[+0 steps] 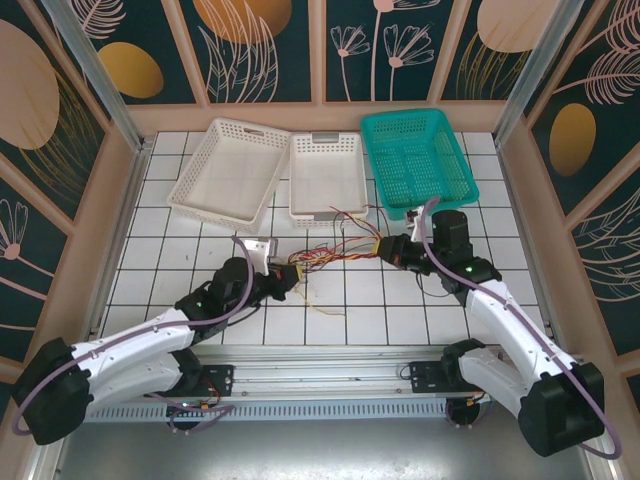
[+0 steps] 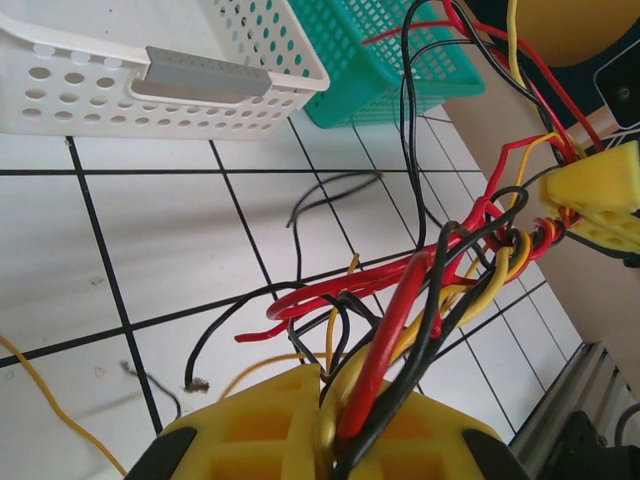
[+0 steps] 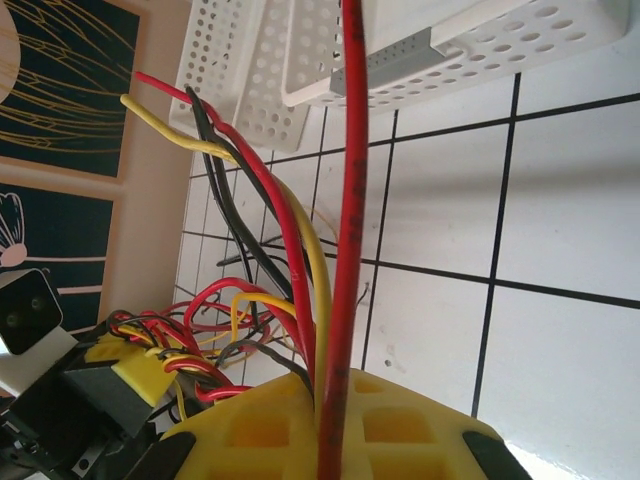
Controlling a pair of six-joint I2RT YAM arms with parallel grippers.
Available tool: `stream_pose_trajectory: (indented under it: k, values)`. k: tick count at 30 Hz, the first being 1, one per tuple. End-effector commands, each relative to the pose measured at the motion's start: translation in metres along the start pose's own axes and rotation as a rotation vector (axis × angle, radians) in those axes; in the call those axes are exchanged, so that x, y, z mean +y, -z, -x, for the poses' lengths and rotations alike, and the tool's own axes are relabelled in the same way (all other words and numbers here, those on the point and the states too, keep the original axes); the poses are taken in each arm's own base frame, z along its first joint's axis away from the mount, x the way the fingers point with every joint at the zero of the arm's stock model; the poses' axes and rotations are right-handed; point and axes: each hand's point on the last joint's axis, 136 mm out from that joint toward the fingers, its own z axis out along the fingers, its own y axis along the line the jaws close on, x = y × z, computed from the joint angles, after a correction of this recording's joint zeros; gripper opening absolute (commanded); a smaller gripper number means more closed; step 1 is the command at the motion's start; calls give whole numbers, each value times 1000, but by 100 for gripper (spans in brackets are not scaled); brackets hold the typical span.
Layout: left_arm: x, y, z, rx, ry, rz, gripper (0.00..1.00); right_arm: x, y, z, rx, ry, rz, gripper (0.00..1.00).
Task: Untangle the cables
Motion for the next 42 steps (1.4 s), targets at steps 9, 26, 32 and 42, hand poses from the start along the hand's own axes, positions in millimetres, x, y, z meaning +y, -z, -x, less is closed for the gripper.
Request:
stream_pose_trajectory:
  k: [9, 26, 32, 42]
  values:
    - [56, -9, 16, -53, -2, 296, 0, -43, 0, 10, -73, -3, -116, 48]
    - [-24, -25, 12, 115, -191, -65, 0, 54, -65, -30, 30, 331, 113, 56]
    - [-21, -23, 12, 113, -204, -46, 0, 65, -77, -26, 11, 425, 123, 58]
    - [-40, -28, 26, 71, -201, -121, 0, 59, -105, -42, 55, 503, 114, 61]
